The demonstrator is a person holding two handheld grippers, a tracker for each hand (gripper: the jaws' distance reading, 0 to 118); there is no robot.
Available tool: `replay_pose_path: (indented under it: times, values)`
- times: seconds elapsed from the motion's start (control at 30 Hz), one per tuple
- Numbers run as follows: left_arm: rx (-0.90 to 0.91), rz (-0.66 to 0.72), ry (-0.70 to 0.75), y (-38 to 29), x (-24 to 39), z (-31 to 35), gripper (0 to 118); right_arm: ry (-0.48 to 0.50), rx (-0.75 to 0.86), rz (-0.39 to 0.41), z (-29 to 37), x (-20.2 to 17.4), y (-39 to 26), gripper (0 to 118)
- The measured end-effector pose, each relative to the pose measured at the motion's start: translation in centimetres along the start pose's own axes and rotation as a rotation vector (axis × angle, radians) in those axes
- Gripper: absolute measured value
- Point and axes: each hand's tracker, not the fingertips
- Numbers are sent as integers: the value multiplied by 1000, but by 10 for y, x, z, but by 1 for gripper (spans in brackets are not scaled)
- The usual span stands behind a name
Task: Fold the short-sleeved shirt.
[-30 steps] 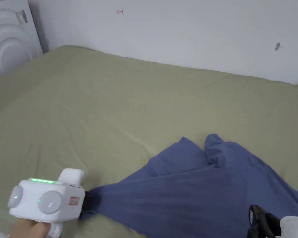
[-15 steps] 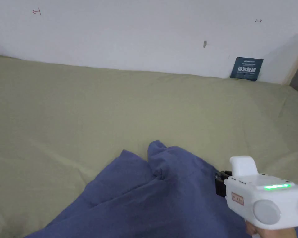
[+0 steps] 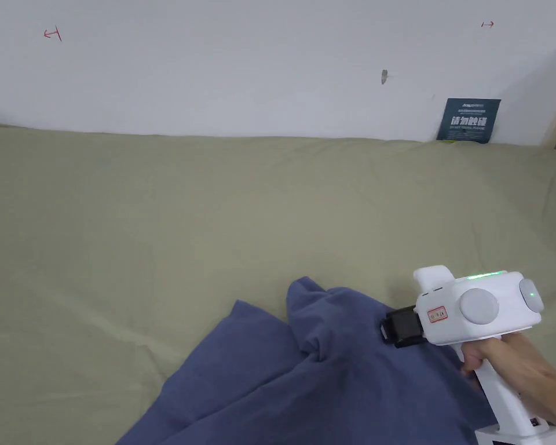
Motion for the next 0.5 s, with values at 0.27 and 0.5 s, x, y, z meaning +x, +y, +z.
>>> replay_pose_path:
  times: [0.27,0.5]
  values:
    - [2,5,6,3,0,3,1,-68,54,121,77,-10,-2,1]
    - [218,19,-44,40,27,87,1,-80,318,168,230,-26,-6,1]
